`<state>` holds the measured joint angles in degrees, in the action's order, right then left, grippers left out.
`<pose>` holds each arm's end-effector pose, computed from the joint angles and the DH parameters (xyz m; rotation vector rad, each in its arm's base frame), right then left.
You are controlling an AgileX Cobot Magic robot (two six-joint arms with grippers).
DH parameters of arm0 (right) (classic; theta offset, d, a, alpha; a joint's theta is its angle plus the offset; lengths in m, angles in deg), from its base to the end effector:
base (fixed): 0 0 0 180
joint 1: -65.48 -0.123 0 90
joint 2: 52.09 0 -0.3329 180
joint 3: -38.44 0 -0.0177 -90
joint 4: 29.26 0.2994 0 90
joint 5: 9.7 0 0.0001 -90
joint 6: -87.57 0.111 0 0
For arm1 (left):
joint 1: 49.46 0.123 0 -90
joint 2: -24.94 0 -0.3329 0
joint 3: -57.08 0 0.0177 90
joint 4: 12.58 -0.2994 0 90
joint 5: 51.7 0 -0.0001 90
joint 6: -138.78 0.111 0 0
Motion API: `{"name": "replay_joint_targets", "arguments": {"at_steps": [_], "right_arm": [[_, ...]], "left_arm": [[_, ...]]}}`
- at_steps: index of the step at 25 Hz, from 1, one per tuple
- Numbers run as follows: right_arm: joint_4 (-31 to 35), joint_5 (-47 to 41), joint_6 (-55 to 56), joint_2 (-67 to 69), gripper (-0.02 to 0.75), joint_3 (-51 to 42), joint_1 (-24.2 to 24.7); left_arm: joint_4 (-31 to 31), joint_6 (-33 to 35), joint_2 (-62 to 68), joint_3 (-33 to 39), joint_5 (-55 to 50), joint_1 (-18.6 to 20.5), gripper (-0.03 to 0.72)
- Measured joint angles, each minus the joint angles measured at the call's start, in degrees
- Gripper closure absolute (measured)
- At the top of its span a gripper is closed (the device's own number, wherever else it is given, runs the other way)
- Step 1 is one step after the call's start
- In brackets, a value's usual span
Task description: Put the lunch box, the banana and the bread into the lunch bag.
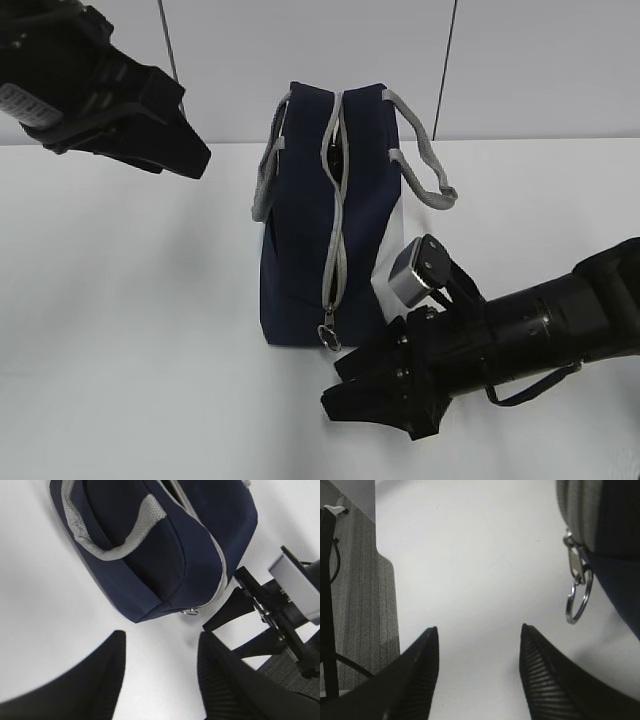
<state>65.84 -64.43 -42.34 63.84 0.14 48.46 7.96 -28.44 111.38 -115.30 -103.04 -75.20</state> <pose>0.2860 0.1820 0.1063 -1.2351 1.9229 1.0707 0.2954 -0.1762 0.3658 0.6692 2.4453 -0.5331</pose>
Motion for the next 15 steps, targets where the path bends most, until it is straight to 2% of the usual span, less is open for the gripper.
{"name": "replay_joint_targets", "arguments": {"at_steps": [15], "right_arm": [[5.6, 1.0, -3.3, 0.7, 0.352, 1.4, 0.0]], "left_arm": [[-0.3, 0.0, 0.0, 0.0, -0.1, 0.0, 0.347]]}}
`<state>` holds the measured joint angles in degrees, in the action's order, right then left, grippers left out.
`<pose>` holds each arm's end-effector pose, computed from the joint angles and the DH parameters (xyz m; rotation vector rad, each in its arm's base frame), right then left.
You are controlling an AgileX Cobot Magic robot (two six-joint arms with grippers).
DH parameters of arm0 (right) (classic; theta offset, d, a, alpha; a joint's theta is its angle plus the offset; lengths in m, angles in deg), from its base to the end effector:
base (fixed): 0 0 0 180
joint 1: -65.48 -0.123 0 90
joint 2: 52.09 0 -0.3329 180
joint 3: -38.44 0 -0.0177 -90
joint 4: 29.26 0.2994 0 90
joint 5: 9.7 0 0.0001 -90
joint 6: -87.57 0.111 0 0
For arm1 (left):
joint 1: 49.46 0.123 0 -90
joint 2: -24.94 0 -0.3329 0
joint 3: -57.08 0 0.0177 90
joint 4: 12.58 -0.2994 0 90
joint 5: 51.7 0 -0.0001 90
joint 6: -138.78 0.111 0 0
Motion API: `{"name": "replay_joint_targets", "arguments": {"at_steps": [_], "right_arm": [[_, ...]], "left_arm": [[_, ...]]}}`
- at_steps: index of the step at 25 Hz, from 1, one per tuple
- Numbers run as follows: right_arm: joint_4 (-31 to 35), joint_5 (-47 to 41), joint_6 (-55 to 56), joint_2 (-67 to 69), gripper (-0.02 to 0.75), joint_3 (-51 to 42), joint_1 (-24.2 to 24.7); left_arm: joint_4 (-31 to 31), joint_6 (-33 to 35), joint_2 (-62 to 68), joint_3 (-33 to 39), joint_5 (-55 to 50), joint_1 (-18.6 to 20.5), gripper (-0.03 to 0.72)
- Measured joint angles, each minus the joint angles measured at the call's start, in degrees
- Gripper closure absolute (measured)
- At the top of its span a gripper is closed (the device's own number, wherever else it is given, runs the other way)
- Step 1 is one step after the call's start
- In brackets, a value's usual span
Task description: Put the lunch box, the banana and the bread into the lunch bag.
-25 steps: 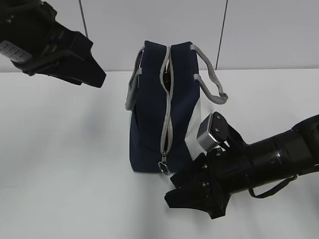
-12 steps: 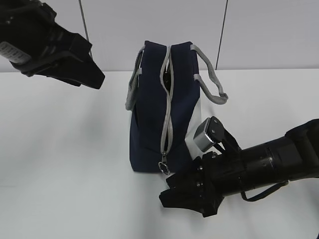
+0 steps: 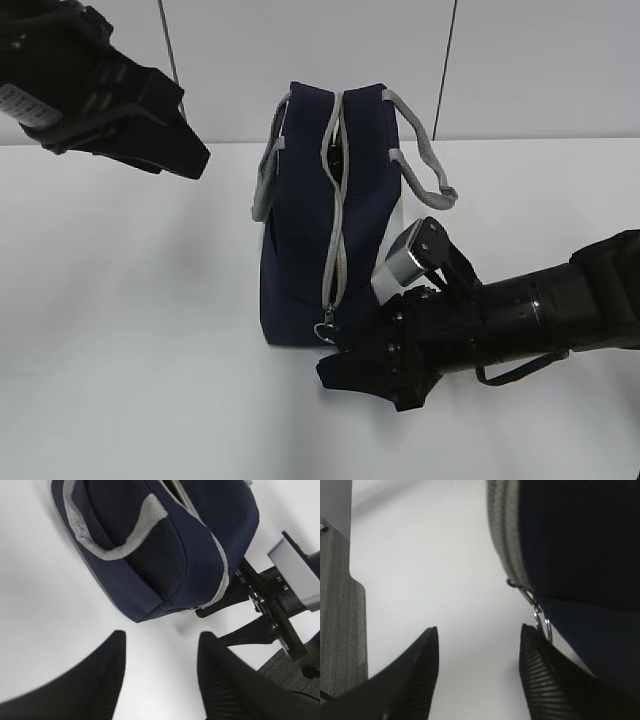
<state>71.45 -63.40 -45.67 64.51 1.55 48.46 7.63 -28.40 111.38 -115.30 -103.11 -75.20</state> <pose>0.3020 0.1844 0.1093 -1.1656 1.8941 1.0126 0.2954 -0.1757 0.3655 0.6736 2.4458 -0.5257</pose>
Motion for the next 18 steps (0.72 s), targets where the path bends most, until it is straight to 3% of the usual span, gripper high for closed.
{"name": "replay_joint_targets", "arguments": {"at_steps": [18], "right_arm": [[2.7, 3.3, -2.3, 0.1, 0.352, 0.1, 0.0]], "left_arm": [[-0.2, 0.0, 0.0, 0.0, 0.0, 0.0, 0.347]]}}
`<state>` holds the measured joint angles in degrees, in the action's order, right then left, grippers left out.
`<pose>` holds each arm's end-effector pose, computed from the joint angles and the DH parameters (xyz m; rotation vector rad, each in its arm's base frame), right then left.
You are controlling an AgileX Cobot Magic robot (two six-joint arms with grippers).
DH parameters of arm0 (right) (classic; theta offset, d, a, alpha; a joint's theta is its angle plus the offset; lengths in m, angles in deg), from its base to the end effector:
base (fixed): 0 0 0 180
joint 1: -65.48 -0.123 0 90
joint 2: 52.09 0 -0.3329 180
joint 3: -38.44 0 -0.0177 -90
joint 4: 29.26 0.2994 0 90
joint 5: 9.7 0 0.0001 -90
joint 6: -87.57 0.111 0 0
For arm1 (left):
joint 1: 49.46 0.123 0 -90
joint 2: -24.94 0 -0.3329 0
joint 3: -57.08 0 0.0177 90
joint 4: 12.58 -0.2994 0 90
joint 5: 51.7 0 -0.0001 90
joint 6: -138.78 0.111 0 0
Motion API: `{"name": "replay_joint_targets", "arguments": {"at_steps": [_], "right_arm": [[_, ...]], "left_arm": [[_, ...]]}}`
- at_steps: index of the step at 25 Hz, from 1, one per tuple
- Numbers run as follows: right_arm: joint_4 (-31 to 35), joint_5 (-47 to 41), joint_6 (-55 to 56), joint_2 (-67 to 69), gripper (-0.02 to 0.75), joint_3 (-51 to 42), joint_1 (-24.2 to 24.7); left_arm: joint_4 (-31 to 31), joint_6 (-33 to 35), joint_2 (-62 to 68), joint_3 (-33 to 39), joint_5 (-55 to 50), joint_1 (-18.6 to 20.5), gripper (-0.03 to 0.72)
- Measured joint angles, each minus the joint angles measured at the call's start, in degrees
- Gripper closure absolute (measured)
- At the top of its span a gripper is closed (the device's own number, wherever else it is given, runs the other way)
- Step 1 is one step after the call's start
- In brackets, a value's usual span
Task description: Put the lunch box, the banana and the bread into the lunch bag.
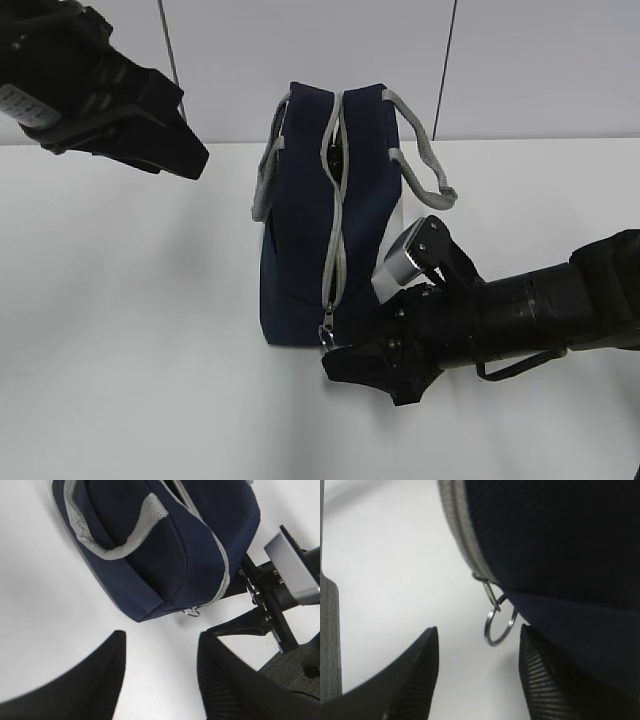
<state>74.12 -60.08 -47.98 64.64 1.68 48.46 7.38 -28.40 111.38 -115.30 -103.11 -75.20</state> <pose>0.3089 0.1816 0.1059 -1.1467 1.9154 0.9296 0.2956 -0.1754 0.3654 0.6758 2.4456 -0.5203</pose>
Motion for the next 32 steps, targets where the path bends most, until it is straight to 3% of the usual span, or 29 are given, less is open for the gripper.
{"name": "replay_joint_targets", "arguments": {"at_steps": [22, 32], "right_arm": [[0.2, 9.1, 0.0, 0.2, 0.353, 0.0, 0.0], [0.4, 5.3, 0.0, 0.3, 0.405, 0.5, 0.0]], "left_arm": [[0.0, 0.0, 0.0, 0.0, -0.4, 0.0, 0.347], [0.0, 0.0, 0.0, 0.0, -0.4, 0.0, 0.349]]}}
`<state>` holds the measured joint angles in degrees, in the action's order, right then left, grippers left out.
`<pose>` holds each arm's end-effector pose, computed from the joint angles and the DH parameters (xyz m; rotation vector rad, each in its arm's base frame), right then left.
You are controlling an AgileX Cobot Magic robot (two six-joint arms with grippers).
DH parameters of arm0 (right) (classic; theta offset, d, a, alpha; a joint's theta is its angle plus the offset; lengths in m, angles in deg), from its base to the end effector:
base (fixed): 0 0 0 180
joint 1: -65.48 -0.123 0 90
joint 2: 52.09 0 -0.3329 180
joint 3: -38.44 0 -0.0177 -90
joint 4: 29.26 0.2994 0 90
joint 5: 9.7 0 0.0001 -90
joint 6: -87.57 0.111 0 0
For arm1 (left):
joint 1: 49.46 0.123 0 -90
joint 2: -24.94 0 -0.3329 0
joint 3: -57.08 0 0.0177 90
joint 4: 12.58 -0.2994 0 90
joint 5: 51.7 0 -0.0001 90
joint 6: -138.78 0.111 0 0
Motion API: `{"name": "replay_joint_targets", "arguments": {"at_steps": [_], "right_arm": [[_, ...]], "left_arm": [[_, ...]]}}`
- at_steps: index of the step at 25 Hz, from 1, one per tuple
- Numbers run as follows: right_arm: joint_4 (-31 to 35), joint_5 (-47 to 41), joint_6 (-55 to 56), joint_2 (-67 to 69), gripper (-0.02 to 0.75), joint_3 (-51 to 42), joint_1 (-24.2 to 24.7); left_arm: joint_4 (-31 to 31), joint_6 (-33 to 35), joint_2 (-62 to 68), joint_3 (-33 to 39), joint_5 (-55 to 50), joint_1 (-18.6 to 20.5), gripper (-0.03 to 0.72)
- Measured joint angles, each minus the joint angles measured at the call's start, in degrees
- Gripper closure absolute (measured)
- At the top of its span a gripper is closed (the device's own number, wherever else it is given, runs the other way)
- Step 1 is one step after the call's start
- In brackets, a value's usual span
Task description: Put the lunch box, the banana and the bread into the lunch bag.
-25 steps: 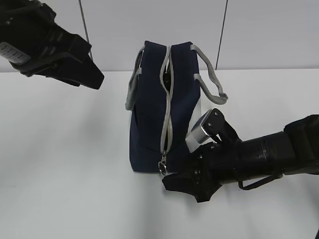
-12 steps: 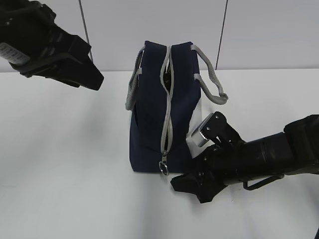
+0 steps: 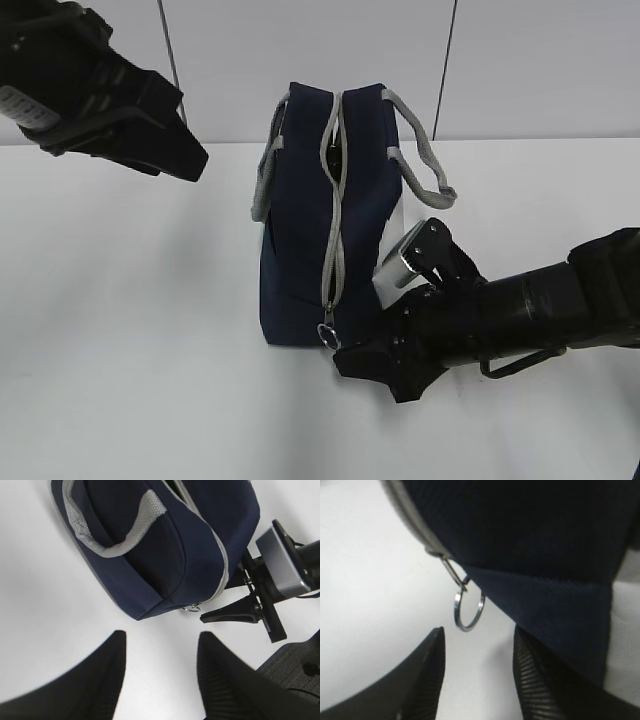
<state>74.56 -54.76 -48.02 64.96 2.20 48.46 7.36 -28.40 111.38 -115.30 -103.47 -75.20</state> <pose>0.3159 0.1766 0.0985 -1.1436 1.9817 0.8309 0.2950 -0.1753 0.3650 0.6791 2.4512 -0.5203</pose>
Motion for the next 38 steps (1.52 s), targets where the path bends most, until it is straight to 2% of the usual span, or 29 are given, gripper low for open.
{"name": "replay_joint_targets", "arguments": {"at_steps": [11, 28, 33, 38], "right_arm": [[0.0, -4.0, -0.2, 0.0, 0.406, 0.1, 0.0], [0.0, -4.4, -1.1, 3.3, 0.407, 2.0, -0.5], [0.0, -4.4, -1.2, 4.2, 0.486, 2.5, -0.6], [0.0, -4.4, -1.2, 4.2, 0.511, 2.7, -0.6]], "left_arm": [[0.0, 0.0, 0.0, 0.0, 0.0, 0.0, 0.349], [0.0, 0.0, 0.0, 0.0, -0.3, 0.0, 0.359], [0.0, 0.0, 0.0, 0.0, -0.4, 0.0, 0.359], [0.0, 0.0, 0.0, 0.0, -0.4, 0.0, 0.359]]}}
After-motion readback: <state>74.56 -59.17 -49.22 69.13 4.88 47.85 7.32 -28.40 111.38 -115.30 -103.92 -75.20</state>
